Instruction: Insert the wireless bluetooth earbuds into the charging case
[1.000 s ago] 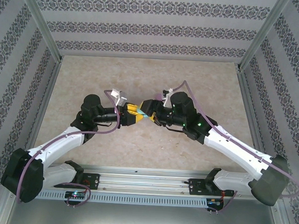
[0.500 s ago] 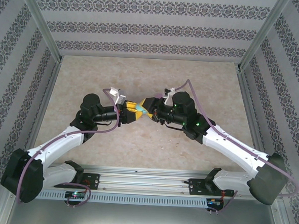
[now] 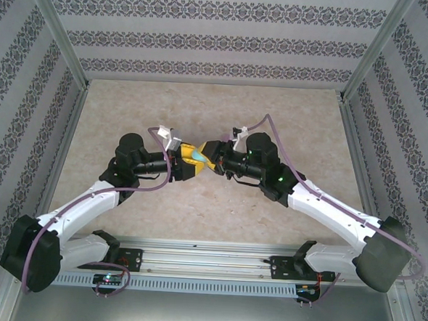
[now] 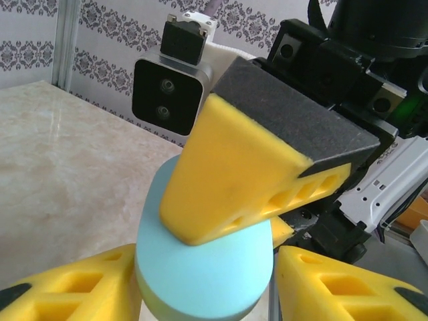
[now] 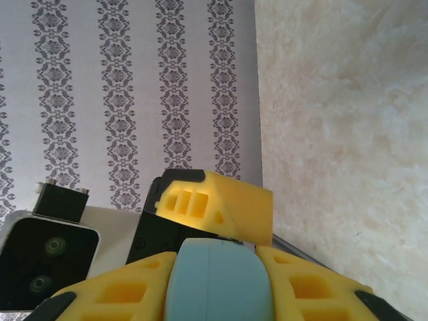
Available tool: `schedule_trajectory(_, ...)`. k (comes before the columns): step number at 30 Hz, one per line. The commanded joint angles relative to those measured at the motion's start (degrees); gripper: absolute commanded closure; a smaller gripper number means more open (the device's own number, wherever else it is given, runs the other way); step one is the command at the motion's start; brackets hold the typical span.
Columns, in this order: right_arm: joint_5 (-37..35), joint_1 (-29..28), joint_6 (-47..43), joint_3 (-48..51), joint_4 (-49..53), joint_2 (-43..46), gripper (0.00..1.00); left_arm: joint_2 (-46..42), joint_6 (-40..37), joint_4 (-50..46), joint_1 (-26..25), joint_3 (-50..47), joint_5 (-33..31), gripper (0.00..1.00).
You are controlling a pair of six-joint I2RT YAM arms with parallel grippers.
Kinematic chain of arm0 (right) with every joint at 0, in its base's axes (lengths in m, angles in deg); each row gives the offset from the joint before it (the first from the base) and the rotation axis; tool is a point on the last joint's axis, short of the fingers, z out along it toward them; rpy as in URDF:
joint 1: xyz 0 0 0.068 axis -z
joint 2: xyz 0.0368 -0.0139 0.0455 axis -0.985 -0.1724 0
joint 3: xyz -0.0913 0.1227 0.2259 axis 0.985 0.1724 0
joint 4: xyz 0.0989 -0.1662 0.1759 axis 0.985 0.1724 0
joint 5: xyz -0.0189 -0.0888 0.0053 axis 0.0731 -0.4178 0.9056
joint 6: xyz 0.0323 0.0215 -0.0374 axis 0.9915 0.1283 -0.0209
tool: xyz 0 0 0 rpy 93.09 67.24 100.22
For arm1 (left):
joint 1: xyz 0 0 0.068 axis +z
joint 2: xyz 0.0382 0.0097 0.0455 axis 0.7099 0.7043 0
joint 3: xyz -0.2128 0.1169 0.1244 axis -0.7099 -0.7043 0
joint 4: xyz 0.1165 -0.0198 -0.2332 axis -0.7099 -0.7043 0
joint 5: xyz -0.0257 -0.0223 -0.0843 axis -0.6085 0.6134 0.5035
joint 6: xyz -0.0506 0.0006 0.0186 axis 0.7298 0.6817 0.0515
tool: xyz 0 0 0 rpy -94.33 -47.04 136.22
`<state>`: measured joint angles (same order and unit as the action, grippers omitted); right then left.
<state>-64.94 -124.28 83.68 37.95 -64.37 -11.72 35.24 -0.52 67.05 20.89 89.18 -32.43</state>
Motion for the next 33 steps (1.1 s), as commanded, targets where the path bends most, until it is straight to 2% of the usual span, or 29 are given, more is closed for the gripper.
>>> schedule_trajectory(1,0.7,1.3,-0.1,1.0,-0.6,0.8,0.86,-2.7,-4.1,-4.2,-0.6,2.3,0.1,0.39)
schedule_trajectory(6,-1.4,3.7,-4.3,0.9,7.8,3.4,0.86,-7.7,-10.0,-12.8,-0.3,1.8,-6.1,0.25)
schedule_trajectory(8,-2.3,4.7,-6.2,0.8,11.4,4.2,0.86,-9.8,-11.8,-15.8,-0.1,1.2,-9.6,0.22)
schedule_trajectory(14,-4.5,8.5,-13.1,0.5,20.1,3.5,0.86,-14.2,-15.1,-22.1,0.7,-1.0,-18.2,0.2)
schedule_trajectory(20,-4.4,15.6,-19.4,1.5,23.1,-1.2,0.86,-15.0,-15.7,-24.2,0.9,-2.9,-21.7,0.2)
schedule_trajectory(27,-4.1,25.2,-28.1,-0.7,22.4,-10.7,0.85,-13.1,-16.8,-21.8,1.0,-4.8,-19.9,0.2)
schedule_trajectory(33,1.7,31.7,-33.7,-6.6,17.7,-24.6,0.86,-6.9,-16.0,-16.1,1.0,-5.1,-15.4,0.2)
